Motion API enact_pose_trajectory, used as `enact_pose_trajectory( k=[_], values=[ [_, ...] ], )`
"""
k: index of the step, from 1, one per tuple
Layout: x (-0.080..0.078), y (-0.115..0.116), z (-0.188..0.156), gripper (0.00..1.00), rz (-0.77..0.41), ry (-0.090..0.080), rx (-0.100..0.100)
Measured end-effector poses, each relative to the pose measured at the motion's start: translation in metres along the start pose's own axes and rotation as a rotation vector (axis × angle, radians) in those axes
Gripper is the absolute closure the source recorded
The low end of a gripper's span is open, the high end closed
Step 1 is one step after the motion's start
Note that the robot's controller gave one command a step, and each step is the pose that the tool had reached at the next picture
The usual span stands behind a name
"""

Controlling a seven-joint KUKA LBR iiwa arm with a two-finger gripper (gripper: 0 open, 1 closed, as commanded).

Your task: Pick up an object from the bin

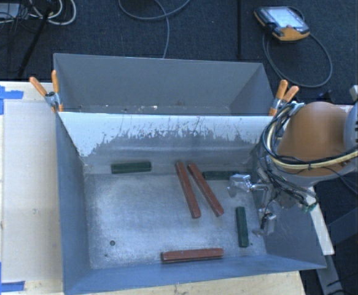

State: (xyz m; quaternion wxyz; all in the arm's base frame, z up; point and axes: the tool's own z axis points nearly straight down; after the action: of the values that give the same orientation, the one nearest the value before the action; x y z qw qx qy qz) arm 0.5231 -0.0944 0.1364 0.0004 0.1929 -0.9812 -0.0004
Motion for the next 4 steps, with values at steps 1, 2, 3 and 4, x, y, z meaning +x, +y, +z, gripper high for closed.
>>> enact_pose_trajectory(
  k=[1,2,3,4],
  values=[
    [0.012,-0.036,0.036,0.0,-0.208,0.0,0.0],
    [0.017,-0.031,0.062,0.0,-0.277,0.001,0.002],
    [-0.002,-0.005,0.067,1.0,-0.555,-0.001,-0.001],
    [-0.002,-0.005,0.067,1.0,-0.555,-0.001,-0.001]
  ],
)
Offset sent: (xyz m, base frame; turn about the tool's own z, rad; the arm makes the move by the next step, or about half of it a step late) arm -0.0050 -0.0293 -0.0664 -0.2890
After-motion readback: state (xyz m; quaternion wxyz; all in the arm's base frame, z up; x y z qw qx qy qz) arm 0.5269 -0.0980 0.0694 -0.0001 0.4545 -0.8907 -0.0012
